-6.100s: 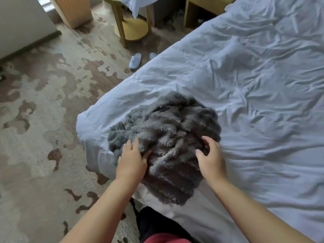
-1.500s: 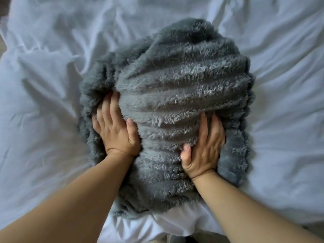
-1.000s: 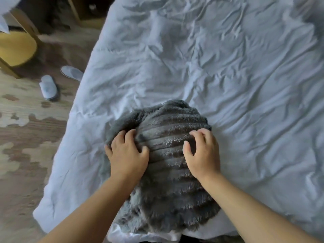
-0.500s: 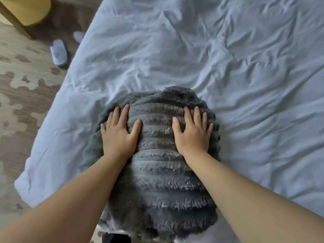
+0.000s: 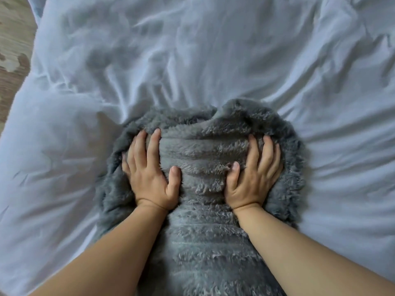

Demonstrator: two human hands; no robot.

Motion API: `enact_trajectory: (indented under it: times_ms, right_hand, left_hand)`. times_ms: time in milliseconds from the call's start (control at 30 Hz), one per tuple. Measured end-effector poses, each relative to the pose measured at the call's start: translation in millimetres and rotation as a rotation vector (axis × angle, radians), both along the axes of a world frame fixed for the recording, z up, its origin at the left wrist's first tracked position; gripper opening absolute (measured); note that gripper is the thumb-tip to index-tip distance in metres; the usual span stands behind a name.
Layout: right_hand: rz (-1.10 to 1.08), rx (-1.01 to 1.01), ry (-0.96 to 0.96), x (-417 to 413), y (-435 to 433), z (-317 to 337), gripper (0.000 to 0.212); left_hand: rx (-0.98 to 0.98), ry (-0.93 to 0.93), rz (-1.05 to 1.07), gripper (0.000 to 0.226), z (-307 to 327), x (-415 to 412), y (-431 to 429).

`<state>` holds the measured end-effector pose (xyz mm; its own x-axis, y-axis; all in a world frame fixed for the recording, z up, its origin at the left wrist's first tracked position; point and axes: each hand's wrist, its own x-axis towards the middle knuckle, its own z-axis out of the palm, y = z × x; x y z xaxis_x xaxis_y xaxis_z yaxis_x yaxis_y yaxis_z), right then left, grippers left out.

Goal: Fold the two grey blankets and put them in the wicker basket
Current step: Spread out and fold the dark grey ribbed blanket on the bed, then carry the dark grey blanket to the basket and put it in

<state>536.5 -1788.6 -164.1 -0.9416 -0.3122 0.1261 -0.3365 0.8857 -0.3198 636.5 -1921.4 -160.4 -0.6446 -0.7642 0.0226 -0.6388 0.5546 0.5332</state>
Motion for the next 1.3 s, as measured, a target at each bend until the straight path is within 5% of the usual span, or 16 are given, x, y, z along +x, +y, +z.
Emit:
enact_trajectory:
  times_ms: [300,500,733,833,933,1000,1100,1300]
  right_hand:
    - [0.016,-0.011,0.032,-7.5,-7.9,-26.2,0.081]
    - [0.009,-0.029,-0.029,-5.5,-0.8,10.8,0.063]
    - [0.190,-0.042,-0.450,-5.9,58.0,76.8,0.058]
    - [-0.016,0.017,-0.647,5.8,102.5,91.5,0.070]
    - [-0.345,-0.244,-0.994,24.2,129.9,100.2,0.069]
    - [-0.423,-0.354,-1.155,32.0,136.2,99.8,0.064]
    - [-0.490,-0.459,-1.266,37.8,135.6,87.1,0.060]
    - [-0.512,-0.689,-1.474,36.7,134.8,71.2,0.070]
  left_hand:
    - [-0.038,0.026,-0.010,0.071,-25.1,-10.1,-5.1]
    - [-0.008,-0.087,-0.011,0.072,14.2,-3.1,-3.5]
    - [0.075,-0.237,-0.035,0.071,104.8,22.3,2.0]
    - [-0.002,-0.353,0.167,0.082,126.6,56.5,3.3]
    - [0.445,-0.256,0.437,0.105,131.1,91.9,7.6]
    - [0.780,-0.134,0.444,0.099,126.1,100.4,8.9]
    - [0.909,-0.170,0.362,0.073,114.0,101.9,8.3]
    - [1.217,-0.126,0.321,0.088,89.7,110.1,15.9]
